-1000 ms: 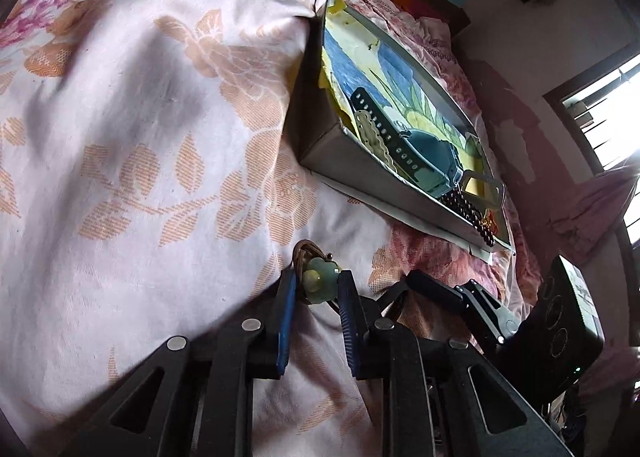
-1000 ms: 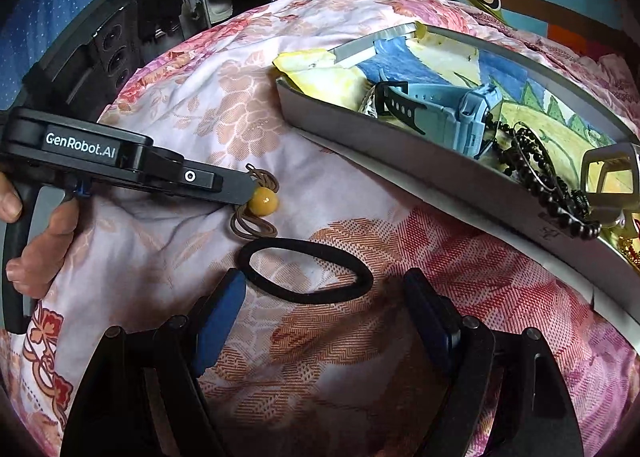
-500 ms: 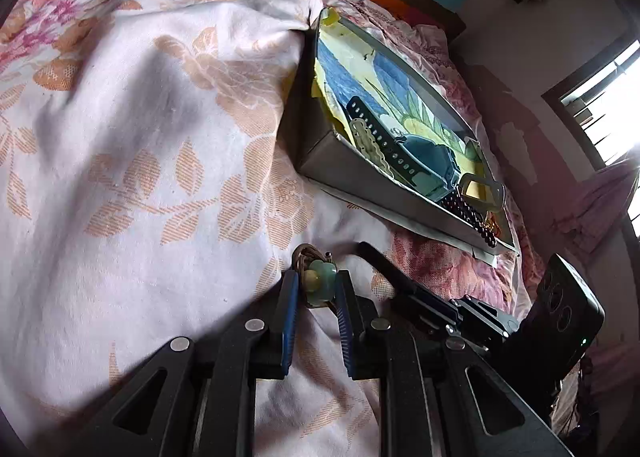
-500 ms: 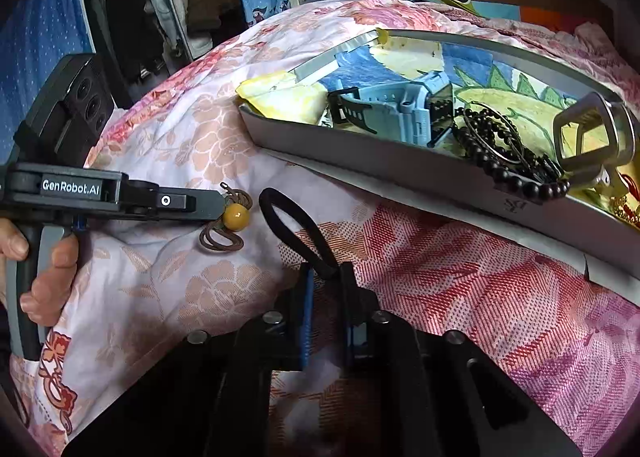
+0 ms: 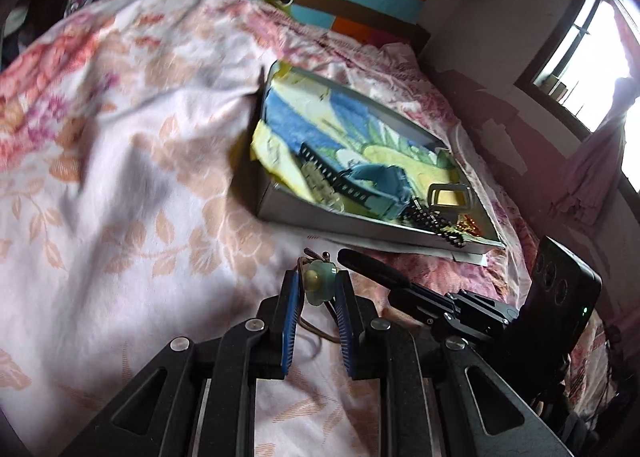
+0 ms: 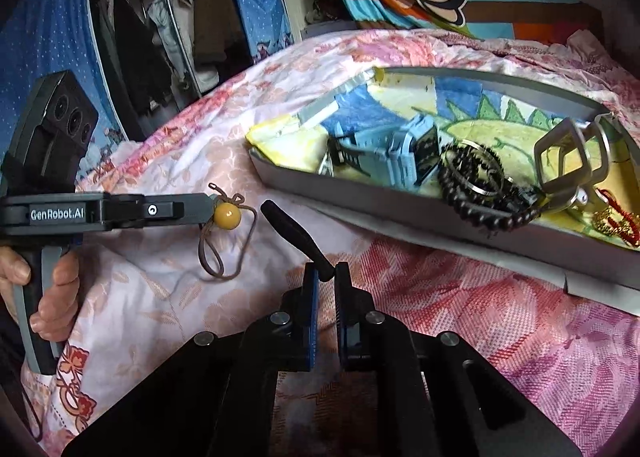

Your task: Organize jewelry

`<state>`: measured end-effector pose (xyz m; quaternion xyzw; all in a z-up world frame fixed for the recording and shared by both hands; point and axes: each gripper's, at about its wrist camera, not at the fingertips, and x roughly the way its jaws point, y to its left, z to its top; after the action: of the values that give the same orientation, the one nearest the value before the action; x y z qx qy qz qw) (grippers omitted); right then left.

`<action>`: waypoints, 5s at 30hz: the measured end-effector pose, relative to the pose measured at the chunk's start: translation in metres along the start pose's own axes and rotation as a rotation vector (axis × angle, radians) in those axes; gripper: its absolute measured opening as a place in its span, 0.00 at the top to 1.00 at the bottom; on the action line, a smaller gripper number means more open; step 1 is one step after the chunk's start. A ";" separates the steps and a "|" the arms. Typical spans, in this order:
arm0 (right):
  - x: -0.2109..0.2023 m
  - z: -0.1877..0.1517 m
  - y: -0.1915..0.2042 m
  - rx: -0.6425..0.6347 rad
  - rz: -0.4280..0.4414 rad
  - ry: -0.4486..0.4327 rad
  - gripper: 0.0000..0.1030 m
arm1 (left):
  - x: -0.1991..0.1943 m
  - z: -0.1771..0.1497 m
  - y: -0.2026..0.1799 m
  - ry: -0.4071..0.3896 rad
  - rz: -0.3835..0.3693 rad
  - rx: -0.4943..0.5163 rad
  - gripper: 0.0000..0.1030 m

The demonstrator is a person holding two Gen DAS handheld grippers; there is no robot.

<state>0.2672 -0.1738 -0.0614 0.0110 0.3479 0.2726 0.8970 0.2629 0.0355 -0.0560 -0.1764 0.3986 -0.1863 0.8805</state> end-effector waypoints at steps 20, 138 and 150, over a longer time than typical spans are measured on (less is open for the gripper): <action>-0.038 0.067 -0.054 0.091 -0.283 -0.386 0.93 | 0.027 0.095 -0.074 -0.309 0.207 0.178 0.83; -0.215 -0.047 0.025 0.035 -0.548 -0.436 0.01 | -0.121 -0.082 -0.104 -0.470 0.369 0.262 0.00; -0.214 -0.048 0.025 0.035 -0.548 -0.432 0.01 | -0.118 -0.083 -0.107 -0.451 0.366 0.279 0.00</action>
<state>0.0944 -0.2669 0.0404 -0.0101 0.1446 0.0069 0.9894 0.1071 -0.0156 0.0164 -0.0163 0.1893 -0.0338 0.9812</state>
